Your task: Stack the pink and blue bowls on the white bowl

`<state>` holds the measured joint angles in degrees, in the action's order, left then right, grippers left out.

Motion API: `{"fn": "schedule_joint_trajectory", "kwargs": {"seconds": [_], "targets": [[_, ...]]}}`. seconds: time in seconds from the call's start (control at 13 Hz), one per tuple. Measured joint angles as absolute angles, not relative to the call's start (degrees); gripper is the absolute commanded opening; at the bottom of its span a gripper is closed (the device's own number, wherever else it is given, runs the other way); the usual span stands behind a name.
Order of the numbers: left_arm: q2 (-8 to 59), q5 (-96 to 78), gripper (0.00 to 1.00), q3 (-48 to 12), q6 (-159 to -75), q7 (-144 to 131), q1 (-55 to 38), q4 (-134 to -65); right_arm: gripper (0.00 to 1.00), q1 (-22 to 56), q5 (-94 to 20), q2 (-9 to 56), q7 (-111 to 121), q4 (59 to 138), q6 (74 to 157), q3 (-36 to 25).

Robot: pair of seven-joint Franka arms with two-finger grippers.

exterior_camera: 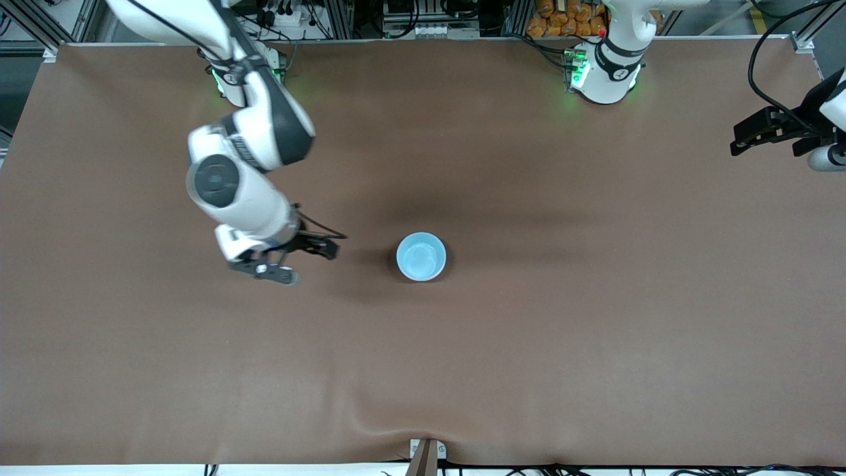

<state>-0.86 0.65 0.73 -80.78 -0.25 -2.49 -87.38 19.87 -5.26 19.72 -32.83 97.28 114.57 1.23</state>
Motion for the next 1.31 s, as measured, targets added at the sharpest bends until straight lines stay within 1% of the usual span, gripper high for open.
{"fn": "schedule_joint_trajectory", "kwargs": {"seconds": [0.23,0.54,0.77,1.08,1.31], "targets": [[-0.86,0.65,1.0,0.69,-80.78,-0.24,-2.5,-87.38,1.0,13.46,-5.23,17.76,-22.71,97.31,110.57,1.19],[-0.86,0.65,1.0,0.67,-80.78,-0.24,-2.5,-87.38,1.0,7.24,-5.23,15.93,-12.13,97.97,108.73,1.18],[-0.85,0.65,1.0,0.66,-80.78,-0.24,-2.5,-87.39,1.0,6.82,-5.01,12.69,-11.32,98.31,105.85,1.58],[-0.85,0.65,1.0,0.65,-80.78,-0.24,-2.5,-87.41,1.0,6.67,-1.81,7.32,-9.55,98.6,101.04,1.71],[-0.85,0.65,1.0,0.64,-80.78,-0.24,-2.5,-87.41,1.0,3.45,-1.4,4.19,-3.97,98.71,98.56,1.5]]}}
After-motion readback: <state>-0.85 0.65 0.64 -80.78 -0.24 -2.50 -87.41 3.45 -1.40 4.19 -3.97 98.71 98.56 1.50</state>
